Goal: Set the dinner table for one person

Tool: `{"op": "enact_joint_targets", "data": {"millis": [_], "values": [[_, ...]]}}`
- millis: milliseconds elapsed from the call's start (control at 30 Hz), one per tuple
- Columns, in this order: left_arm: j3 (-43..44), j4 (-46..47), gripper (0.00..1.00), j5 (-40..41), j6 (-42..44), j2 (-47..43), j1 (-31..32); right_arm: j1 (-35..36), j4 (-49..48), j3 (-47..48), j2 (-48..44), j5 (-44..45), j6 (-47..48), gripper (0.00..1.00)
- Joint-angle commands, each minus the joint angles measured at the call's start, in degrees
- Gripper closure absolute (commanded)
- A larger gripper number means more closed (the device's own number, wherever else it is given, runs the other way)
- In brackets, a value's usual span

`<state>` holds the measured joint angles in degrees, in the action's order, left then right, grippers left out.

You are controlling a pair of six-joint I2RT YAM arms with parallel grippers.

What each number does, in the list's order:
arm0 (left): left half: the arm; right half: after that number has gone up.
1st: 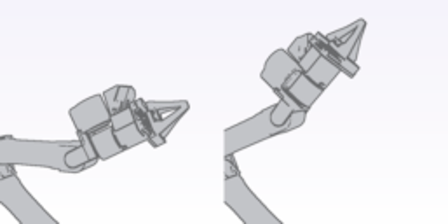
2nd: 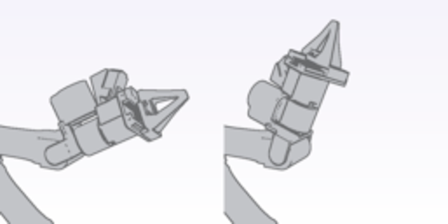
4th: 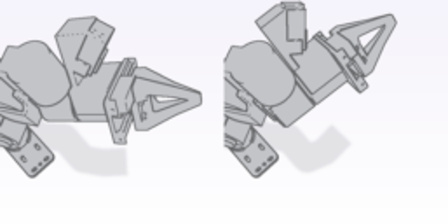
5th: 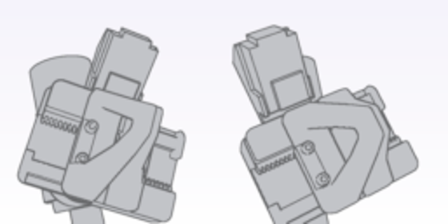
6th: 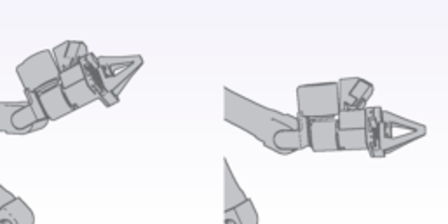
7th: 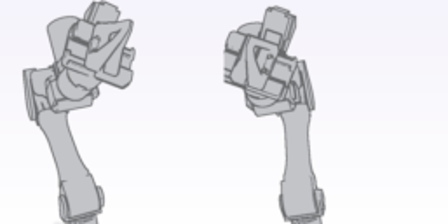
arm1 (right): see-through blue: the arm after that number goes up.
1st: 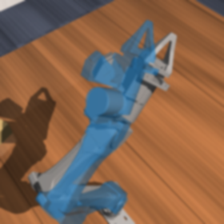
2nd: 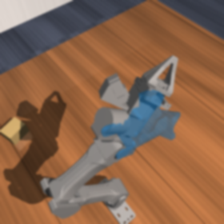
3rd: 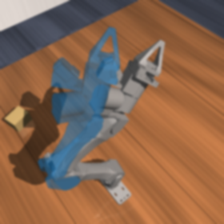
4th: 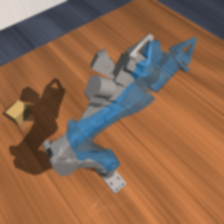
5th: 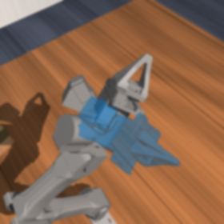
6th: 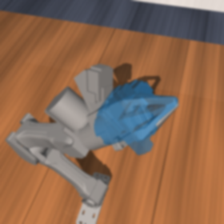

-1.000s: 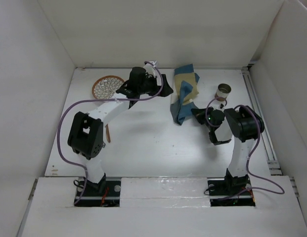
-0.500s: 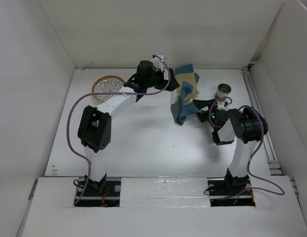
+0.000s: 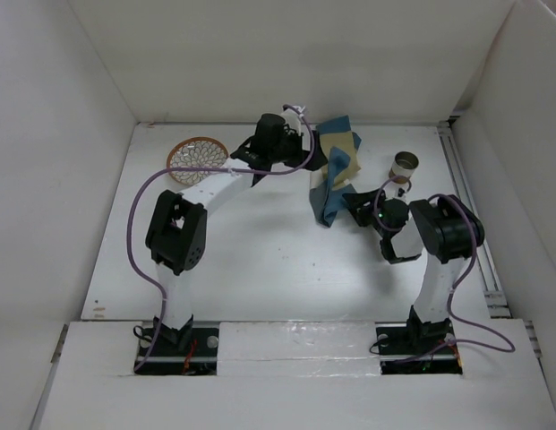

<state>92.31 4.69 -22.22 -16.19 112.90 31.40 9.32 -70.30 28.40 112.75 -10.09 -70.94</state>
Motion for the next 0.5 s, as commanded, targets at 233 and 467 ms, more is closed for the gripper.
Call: {"op": "enact_joint_targets", "data": {"millis": [233,467], "values": [[4.19,-0.29,0.0,2.09,0.98,1.18,2.79,1.49,-5.01,0.43,5.11,0.42,-1.22,0.62],[7.18,-1.61,0.0,2.62,1.51,4.16,2.79,1.49,-4.4,0.43,5.11,0.42,-0.61,0.93]]}}
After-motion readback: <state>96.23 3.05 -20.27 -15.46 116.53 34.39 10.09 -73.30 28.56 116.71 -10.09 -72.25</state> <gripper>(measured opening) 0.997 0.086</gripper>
